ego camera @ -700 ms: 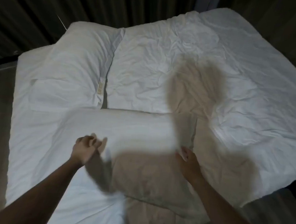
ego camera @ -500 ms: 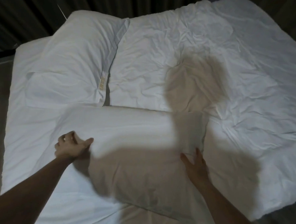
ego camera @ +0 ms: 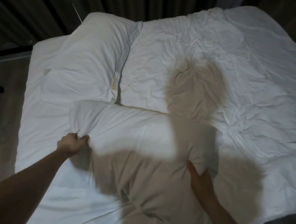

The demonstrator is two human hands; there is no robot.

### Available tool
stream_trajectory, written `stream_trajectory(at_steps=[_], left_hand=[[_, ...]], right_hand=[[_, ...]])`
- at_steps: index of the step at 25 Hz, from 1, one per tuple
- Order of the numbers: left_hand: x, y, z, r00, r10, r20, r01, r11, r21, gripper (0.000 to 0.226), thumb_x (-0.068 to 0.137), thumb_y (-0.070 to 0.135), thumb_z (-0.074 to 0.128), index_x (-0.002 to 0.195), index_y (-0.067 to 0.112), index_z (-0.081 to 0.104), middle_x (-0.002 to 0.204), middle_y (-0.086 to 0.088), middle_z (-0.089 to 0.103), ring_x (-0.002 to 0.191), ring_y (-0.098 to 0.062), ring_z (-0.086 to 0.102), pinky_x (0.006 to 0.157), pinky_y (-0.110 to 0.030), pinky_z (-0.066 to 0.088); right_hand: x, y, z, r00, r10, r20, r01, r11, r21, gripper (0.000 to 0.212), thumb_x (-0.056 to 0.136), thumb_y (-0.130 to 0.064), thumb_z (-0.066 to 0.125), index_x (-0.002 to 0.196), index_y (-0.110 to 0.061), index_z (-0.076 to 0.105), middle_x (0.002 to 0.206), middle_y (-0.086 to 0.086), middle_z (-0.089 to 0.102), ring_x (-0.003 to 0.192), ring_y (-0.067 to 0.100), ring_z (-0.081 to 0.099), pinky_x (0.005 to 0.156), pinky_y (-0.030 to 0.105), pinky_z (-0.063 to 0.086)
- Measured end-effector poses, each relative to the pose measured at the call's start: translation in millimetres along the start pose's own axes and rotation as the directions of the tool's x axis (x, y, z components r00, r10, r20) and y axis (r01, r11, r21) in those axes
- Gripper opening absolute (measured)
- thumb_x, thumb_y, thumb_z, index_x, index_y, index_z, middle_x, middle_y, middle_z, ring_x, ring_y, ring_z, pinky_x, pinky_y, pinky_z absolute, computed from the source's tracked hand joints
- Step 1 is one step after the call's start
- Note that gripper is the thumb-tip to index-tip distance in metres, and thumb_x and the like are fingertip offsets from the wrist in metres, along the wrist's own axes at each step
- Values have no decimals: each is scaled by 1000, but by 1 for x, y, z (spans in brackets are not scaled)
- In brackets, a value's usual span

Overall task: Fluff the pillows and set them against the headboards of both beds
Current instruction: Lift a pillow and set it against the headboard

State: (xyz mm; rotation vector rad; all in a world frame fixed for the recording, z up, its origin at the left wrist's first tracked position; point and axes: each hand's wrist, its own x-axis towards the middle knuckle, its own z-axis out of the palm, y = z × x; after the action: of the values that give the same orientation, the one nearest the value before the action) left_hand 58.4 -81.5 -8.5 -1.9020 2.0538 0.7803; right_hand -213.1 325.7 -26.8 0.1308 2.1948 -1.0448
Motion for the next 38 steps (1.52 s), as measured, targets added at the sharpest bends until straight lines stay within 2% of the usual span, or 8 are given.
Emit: stream_trajectory(at_steps=[5,11,16,21,25,31,35,38], left_hand=[[-108,-39,-33,990,144,11,-136,954,-267,57,80,66,62,75,11,73,61,-5,74,69,-33,74,69,-43,57],[-179,-123,37,930,96,354,-177,962,205,48,85,66,61,74,19,66,77,0,72,83,-24,71,70,-30,49],[-150,-123,50,927,94,364,-216,926,310,21,84,47,74,80,27,70,102,-4,75,103,-26,70,77,-28,47],[-85,-78,59,981,-5,194,-38,975,217,106,69,70,80,151,14,43,154,-16,43,142,-36,44,114,-46,39],[-60,-100,82,930,-169,327,163,986,46,145,33,82,89,149,10,39,139,-8,57,128,-31,58,106,-43,51],[-137,-101,38,929,-41,368,171,929,-328,70,57,65,92,106,17,75,103,1,78,92,-20,74,84,-38,61],[-218,-92,-5,992,-10,129,79,835,-545,55,77,59,82,111,17,69,105,0,72,94,-22,68,77,-38,55],[-261,-79,-33,994,102,47,-51,782,-621,45,82,49,81,113,19,68,106,-1,74,97,-25,70,85,-43,57]], right_hand=[[-75,35,-66,988,109,-113,-115,992,-45,97,85,-60,72,151,5,42,155,30,46,144,41,45,116,45,36],[-104,119,-100,947,320,-25,-312,902,-299,97,92,-60,64,157,4,30,162,27,38,149,41,40,121,45,32],[-50,97,-75,999,-35,-26,18,869,-494,112,66,-66,69,152,-1,41,151,26,51,138,40,51,114,50,43],[17,25,-16,948,-196,251,318,628,-711,113,77,-83,57,165,-24,18,168,6,33,158,26,24,126,52,16],[12,27,1,920,-56,388,381,361,-852,98,71,-97,40,149,-37,48,150,-2,58,140,23,50,118,52,27],[-75,22,-59,896,-62,439,421,430,-799,123,49,-105,42,142,-26,59,148,-1,62,136,20,57,110,34,41],[-159,13,-113,914,-275,297,404,570,-716,87,64,-86,65,109,-11,77,114,7,78,110,25,71,93,37,51],[-186,18,-158,862,-457,220,480,594,-646,76,62,-94,50,73,-21,69,87,-8,69,87,18,66,78,38,53]])
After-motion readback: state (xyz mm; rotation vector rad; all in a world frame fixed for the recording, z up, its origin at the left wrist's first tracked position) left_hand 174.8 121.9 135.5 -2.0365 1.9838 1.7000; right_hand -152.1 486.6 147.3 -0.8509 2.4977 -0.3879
